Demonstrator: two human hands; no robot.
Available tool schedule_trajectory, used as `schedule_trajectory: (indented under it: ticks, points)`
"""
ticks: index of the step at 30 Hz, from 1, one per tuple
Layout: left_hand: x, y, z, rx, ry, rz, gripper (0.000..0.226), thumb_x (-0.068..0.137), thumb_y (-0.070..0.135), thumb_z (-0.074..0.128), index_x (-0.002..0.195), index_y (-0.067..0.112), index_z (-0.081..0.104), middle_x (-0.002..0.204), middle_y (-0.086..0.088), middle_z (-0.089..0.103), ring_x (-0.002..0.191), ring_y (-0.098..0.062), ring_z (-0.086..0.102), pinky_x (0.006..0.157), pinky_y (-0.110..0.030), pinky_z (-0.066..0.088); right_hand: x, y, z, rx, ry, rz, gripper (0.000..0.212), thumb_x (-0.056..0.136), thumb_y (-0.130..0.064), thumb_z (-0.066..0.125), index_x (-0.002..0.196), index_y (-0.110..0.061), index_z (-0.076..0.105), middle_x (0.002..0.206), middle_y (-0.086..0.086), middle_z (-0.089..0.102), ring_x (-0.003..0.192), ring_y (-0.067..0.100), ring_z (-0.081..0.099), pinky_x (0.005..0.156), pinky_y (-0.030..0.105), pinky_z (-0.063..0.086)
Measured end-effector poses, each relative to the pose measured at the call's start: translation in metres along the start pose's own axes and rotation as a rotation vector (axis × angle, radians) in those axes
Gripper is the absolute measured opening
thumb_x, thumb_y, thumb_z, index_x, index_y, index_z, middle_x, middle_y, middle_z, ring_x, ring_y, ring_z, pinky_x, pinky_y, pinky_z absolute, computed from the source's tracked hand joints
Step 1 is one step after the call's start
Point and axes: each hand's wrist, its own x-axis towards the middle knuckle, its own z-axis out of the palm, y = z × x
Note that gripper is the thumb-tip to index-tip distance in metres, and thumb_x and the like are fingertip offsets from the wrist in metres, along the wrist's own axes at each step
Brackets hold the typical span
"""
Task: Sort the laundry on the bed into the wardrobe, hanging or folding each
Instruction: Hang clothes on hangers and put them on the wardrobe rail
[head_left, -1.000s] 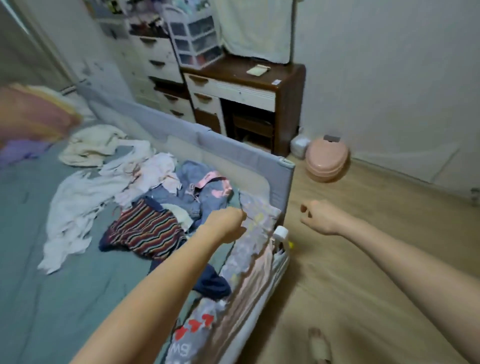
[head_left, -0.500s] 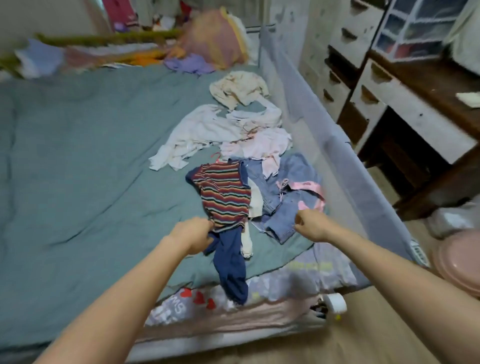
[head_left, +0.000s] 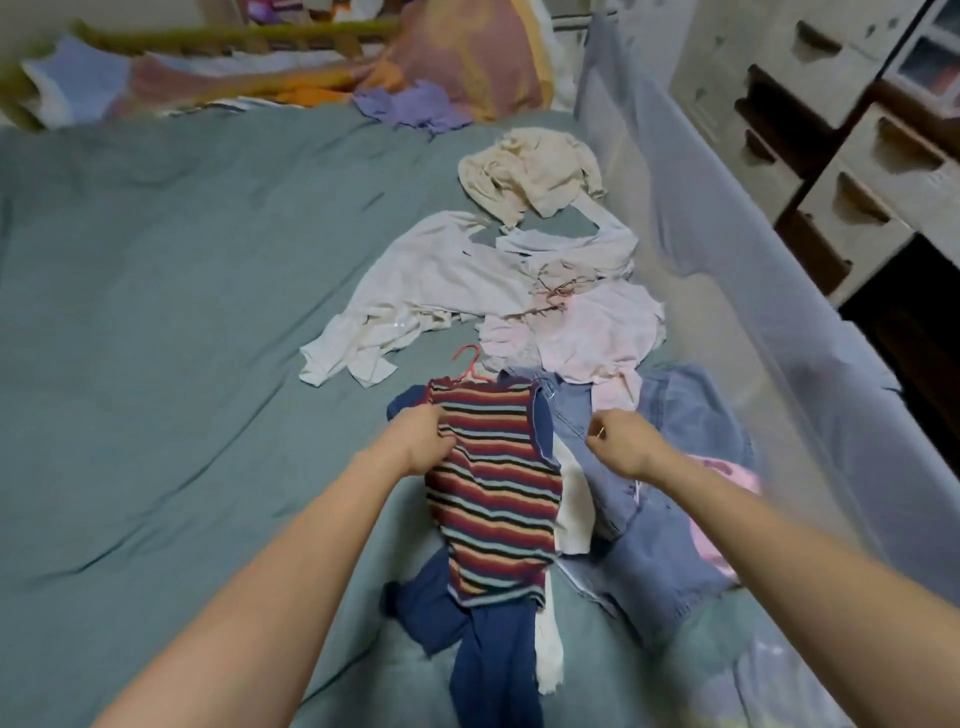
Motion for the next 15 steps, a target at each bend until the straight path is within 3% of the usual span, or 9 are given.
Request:
schedule_trajectory:
  ticks: [4, 7, 11, 13, 15]
  points:
    - [0.073, -0.010, 0.013, -0.114, 0.030, -0.052, 0.033, 0.092, 0.020, 0.053, 0.123, 0.012, 0.059, 0.127, -0.006, 0.061, 0.112, -0.023, 0.057, 0.092, -0.027, 0.043, 0.075, -0.002, 0.011, 0.015, 0.039, -0.067, 0.016, 0.094, -0.015, 0.043, 0.093, -0.007, 0.056, 0.106, 0.017, 0.064, 0.095, 0.031, 0.058, 0.072, 0.031, 0.039]
    - [0.118, -0.015, 0.030, -0.341, 0.072, -0.137, 0.040, 0.094, 0.020, 0.055, 0.132, 0.008, 0.053, 0.130, -0.005, 0.058, 0.117, -0.020, 0.055, 0.095, -0.022, 0.038, 0.126, -0.005, 0.027, 0.028, 0.074, -0.164, 0.013, 0.095, -0.019, 0.043, 0.092, -0.012, 0.052, 0.105, 0.012, 0.064, 0.089, 0.027, 0.055, 0.069, 0.030, 0.035]
    - [0.169, -0.017, 0.052, -0.727, 0.083, -0.279, 0.041, 0.095, 0.027, 0.056, 0.131, 0.010, 0.053, 0.115, 0.003, 0.058, 0.104, -0.013, 0.055, 0.091, -0.022, 0.041, 0.179, -0.006, 0.056, 0.007, 0.025, -0.238, 0.016, 0.095, -0.027, 0.047, 0.099, -0.012, 0.052, 0.109, 0.012, 0.062, 0.097, 0.029, 0.055, 0.072, 0.033, 0.038]
    - [0.195, -0.020, 0.063, -0.955, 0.071, -0.373, 0.039, 0.091, 0.032, 0.061, 0.124, 0.010, 0.057, 0.112, -0.001, 0.062, 0.101, -0.017, 0.060, 0.091, -0.028, 0.047, 0.196, -0.007, 0.067, 0.024, 0.031, -0.234, 0.016, 0.094, -0.029, 0.052, 0.095, -0.013, 0.047, 0.106, 0.013, 0.060, 0.097, 0.030, 0.054, 0.072, 0.033, 0.036]
    - [0.217, -0.021, 0.070, -1.155, 0.076, -0.451, 0.025, 0.090, 0.029, 0.061, 0.105, 0.009, 0.059, 0.100, -0.005, 0.060, 0.086, -0.017, 0.058, 0.078, -0.027, 0.047, 0.206, -0.008, 0.075, 0.059, 0.056, -0.206, 0.023, 0.091, -0.031, 0.058, 0.097, -0.014, 0.044, 0.103, 0.011, 0.060, 0.094, 0.029, 0.055, 0.073, 0.035, 0.041]
